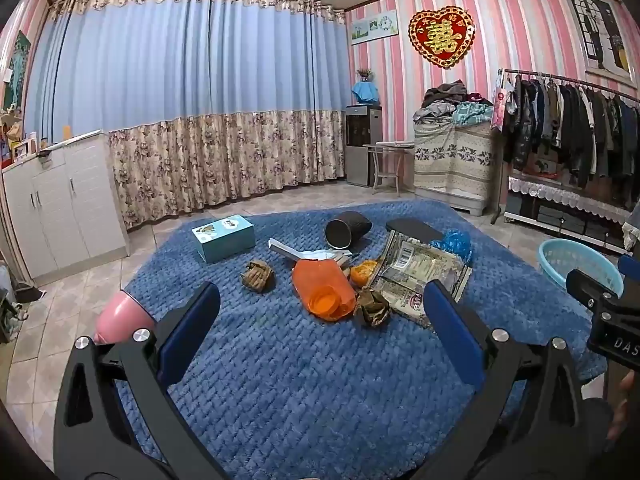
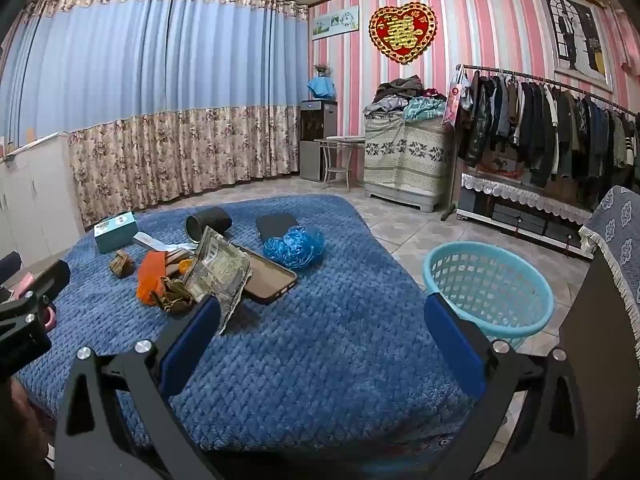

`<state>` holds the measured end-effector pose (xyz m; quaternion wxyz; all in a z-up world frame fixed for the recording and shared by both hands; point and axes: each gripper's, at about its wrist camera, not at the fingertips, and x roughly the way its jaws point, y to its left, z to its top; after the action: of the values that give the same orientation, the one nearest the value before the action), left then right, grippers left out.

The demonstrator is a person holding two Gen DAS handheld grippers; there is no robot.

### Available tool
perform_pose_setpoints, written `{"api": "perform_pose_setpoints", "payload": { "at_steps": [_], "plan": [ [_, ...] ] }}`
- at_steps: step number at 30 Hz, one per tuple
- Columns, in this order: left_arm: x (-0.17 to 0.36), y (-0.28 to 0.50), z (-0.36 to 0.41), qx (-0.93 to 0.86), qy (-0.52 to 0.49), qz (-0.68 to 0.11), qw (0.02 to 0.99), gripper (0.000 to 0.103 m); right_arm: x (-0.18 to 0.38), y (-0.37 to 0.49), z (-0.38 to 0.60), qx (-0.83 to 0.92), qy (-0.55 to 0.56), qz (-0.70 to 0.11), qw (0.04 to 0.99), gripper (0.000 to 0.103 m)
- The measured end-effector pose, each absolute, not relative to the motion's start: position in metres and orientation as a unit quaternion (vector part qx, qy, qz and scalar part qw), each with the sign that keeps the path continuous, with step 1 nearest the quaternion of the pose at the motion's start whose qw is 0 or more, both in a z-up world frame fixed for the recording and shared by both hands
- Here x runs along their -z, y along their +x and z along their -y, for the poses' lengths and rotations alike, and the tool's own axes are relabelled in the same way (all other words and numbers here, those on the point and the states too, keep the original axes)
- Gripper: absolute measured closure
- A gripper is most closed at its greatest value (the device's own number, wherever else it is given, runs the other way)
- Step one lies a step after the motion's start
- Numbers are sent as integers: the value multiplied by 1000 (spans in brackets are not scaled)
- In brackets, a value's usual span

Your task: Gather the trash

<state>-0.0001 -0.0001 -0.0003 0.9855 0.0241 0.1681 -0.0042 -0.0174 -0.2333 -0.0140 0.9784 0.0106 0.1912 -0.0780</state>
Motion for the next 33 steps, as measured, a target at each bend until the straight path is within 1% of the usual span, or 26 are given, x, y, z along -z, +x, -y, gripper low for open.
{"api": "perform_pose_setpoints", "payload": {
  "at_steps": [10,14,33],
  "plan": [
    [3,-2,3,3,25,-169,985,5,18,-16,231,79,10,-192,978,4],
    [4,4,15,3,27,-168,985,5,18,-16,231,79,11,-192,978,4],
    [1,2,-2,3,23,-163,986,5,20,-15,234,80,10,-195,977,4]
  ]
}}
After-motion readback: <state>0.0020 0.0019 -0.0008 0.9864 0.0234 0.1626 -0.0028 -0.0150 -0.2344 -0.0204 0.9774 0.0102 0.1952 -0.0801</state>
